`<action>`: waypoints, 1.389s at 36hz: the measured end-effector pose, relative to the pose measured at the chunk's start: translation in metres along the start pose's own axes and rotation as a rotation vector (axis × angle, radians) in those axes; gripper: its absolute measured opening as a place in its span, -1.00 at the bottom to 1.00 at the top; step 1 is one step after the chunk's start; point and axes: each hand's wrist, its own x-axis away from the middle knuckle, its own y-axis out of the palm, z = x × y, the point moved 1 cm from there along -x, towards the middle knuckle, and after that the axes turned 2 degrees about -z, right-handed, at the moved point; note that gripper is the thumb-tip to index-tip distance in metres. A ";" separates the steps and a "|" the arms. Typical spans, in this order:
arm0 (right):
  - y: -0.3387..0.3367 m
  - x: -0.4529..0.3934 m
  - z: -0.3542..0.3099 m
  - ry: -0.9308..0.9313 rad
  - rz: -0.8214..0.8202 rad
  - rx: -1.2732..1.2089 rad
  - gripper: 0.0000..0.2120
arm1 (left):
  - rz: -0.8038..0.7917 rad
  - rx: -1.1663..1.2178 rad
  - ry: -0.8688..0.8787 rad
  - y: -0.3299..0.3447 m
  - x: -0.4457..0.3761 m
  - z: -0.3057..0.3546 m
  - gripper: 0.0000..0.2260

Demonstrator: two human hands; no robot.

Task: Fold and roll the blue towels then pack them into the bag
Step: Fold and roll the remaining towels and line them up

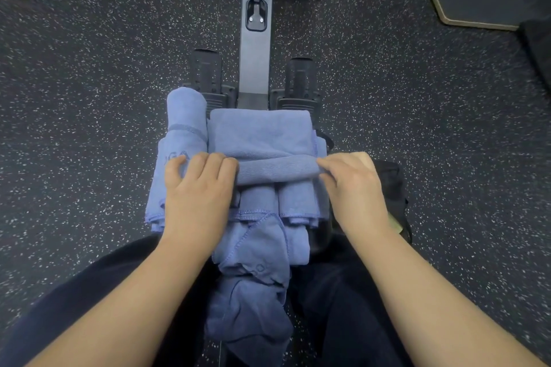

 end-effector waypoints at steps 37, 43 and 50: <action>-0.006 0.005 -0.036 -0.244 -0.039 0.063 -0.73 | -0.055 0.291 0.088 -0.025 -0.001 -0.011 -0.80; -0.013 0.018 -0.039 -0.258 -0.090 0.111 -0.74 | -0.111 0.303 0.144 -0.029 0.009 -0.013 -0.72; -0.018 0.033 -0.040 -0.203 -0.216 0.089 -0.67 | -0.164 0.286 0.181 -0.031 0.016 -0.012 -0.76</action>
